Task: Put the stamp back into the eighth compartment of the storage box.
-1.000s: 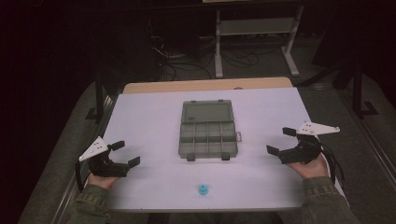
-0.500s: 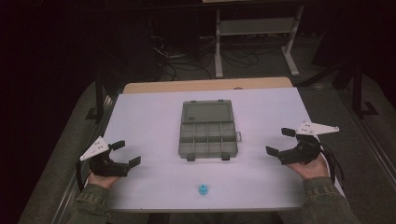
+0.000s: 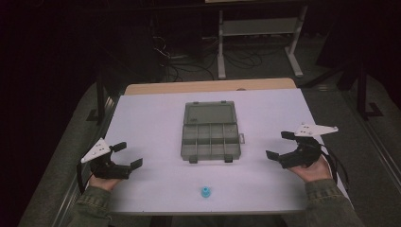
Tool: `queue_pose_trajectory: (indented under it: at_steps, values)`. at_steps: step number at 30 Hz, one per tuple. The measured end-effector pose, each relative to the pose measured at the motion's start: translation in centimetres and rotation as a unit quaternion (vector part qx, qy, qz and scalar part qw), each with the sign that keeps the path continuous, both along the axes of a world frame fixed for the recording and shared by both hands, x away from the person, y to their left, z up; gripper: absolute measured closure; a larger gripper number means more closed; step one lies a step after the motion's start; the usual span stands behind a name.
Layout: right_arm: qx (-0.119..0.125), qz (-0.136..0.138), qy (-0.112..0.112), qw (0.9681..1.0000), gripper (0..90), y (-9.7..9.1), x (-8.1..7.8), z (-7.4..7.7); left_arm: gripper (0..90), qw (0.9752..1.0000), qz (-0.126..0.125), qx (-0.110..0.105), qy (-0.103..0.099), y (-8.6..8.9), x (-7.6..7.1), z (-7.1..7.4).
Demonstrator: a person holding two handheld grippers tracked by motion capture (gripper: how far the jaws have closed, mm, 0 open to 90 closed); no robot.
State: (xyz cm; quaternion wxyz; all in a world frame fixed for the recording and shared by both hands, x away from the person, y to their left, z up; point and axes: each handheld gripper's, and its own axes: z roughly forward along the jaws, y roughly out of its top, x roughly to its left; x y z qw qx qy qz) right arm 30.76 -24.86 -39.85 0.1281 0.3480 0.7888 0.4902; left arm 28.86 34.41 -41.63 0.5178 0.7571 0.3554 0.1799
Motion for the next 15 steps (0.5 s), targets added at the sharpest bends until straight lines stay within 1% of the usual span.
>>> queue_pose_trajectory:
  at_steps: [15]
  values:
    - [-0.026, 0.039, -0.003, 0.9989, 0.0, 2.5, 0.1, 1.2, 0.0, 1.0000, 0.000, 0.001, -0.001, -0.1, 0.1, 0.0]
